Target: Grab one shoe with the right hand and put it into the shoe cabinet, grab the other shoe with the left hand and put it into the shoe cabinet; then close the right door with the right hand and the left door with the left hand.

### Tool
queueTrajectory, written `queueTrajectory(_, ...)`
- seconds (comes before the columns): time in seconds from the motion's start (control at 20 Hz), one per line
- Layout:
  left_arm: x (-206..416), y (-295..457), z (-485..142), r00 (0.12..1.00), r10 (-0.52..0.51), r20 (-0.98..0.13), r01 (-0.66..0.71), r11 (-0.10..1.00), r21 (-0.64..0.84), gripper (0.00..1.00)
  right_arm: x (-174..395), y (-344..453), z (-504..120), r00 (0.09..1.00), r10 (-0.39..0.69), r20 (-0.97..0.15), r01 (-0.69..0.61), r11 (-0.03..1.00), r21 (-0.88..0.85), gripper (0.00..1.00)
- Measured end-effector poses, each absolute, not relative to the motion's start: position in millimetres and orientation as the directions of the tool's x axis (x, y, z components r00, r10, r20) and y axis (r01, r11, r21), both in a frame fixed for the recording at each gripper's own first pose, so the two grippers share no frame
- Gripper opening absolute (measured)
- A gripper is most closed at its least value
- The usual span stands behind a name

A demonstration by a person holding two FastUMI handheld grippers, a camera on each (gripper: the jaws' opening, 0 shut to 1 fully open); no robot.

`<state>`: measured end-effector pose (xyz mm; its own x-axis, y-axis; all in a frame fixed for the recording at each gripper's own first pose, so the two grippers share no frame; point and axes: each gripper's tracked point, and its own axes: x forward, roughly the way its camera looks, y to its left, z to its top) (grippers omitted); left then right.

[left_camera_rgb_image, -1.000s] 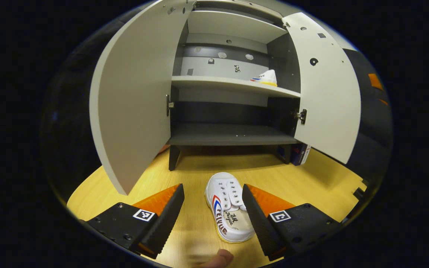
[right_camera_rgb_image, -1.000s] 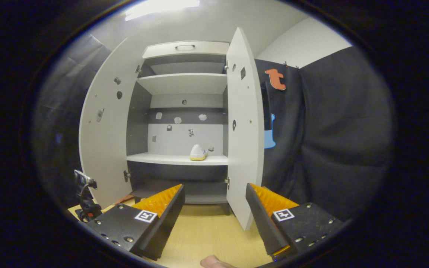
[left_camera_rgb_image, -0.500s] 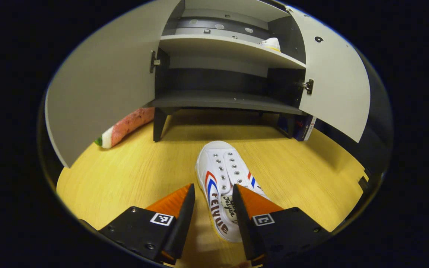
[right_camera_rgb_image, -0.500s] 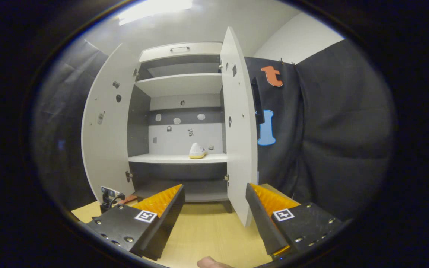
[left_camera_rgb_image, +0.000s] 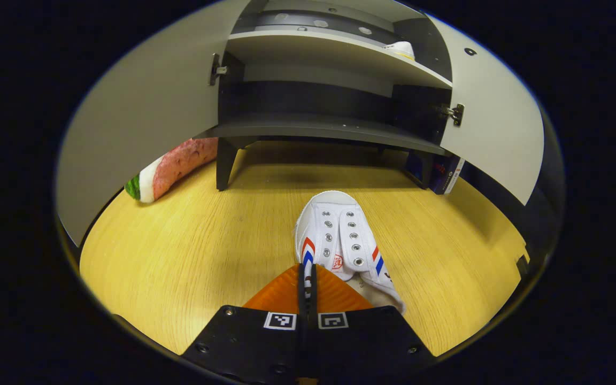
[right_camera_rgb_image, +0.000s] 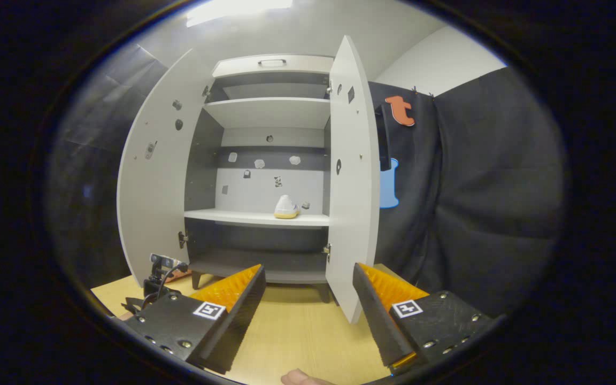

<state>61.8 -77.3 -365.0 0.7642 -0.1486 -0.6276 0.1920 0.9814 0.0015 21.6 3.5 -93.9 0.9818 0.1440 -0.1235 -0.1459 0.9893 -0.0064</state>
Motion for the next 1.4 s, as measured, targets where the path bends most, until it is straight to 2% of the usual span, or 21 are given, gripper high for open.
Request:
queueTrajectory(0.25,55.8,-86.5,-324.6,0.811,-0.142,-0.568,0.193,0.981,0.03,0.01,17.0,-5.6,-93.0,0.984,0.139,-0.111,-0.138,0.99,0.011,0.98)
queueTrajectory(0.4,51.2,-89.9,-296.9,0.824,-0.164,-0.542,0.18,0.983,-0.024,0.0,17.2,-12.0,-93.0,0.986,0.128,-0.108,-0.126,0.992,0.03,0.97)
queueTrajectory(0.8,51.9,-101.3,-173.5,0.915,-0.187,-0.357,0.186,0.982,-0.037,0.0,16.4,-6.8,-108.9,0.98,0.146,-0.134,-0.143,0.989,0.035,0.98)
queueTrajectory(1.15,92.6,-128.3,-50.0,0.964,-0.213,-0.158,0.218,0.976,0.016,0.0,7.8,10.4,-110.9,0.97,0.2,-0.135,-0.198,0.98,0.025,0.97)
queueTrajectory(1.3,113.7,-126.1,-29.4,0.971,-0.186,-0.148,0.195,0.979,0.05,0.0,3.6,15.7,-110.5,0.967,0.222,-0.124,-0.219,0.975,0.036,0.97)
queueTrajectory(1.4,114.8,-122.6,-36.8,0.973,-0.172,-0.154,0.186,0.979,0.08,0.0,4.1,17.1,-116.9,0.964,0.229,-0.136,-0.226,0.973,0.044,0.98)
